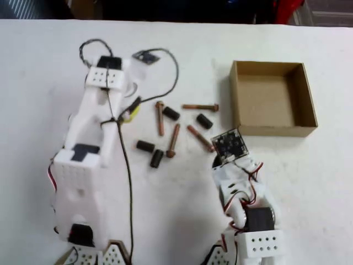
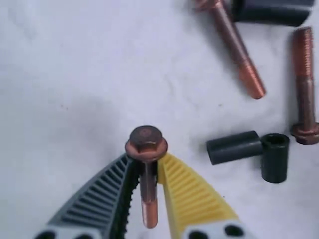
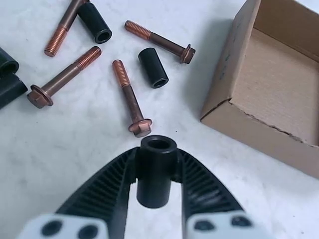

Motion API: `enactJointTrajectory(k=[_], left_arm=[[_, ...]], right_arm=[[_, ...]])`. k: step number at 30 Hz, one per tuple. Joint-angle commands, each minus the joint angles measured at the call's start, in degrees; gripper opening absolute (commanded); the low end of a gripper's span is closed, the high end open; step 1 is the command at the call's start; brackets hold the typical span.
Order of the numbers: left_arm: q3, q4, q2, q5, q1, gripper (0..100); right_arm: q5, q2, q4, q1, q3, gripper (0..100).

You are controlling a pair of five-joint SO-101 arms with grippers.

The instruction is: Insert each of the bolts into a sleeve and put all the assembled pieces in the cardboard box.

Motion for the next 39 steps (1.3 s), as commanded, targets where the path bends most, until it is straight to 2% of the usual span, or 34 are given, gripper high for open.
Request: enactJointTrajectory(k=[1,11,18,23,27,32,39], left_arm=[[-4.66,4.22,-9.19,-2.9,3.47,2],[-0.79,4.92,-24.92,-3.43,3.74,2],[14.24,0.62,-41.45,-3.69,3.56,2],[29.98,-5.63,-55.6,-7.82,3.47,2],[41.49,-10.64,-66.77,-8.26,3.03,2],[51.34,-14.42,-76.79,-8.26,0.84,2],[63.38,-21.63,-87.6,-8.0,-1.27,2]], right_arm=[[1.49,-0.92,-1.36,-0.22,-0.44,1.7],[1.49,-0.92,-1.63,-8.22,0.7,1.7],[1.23,-0.92,-5.23,-15.96,0.79,1.7],[1.05,-0.92,-8.13,-17.98,0.79,1.7],[0.97,-0.92,-13.41,-19.12,0.79,1.7],[0.97,-0.66,-19.65,-21.85,0.79,1.7],[0.97,-0.48,-22.9,-25.63,0.79,1.7]])
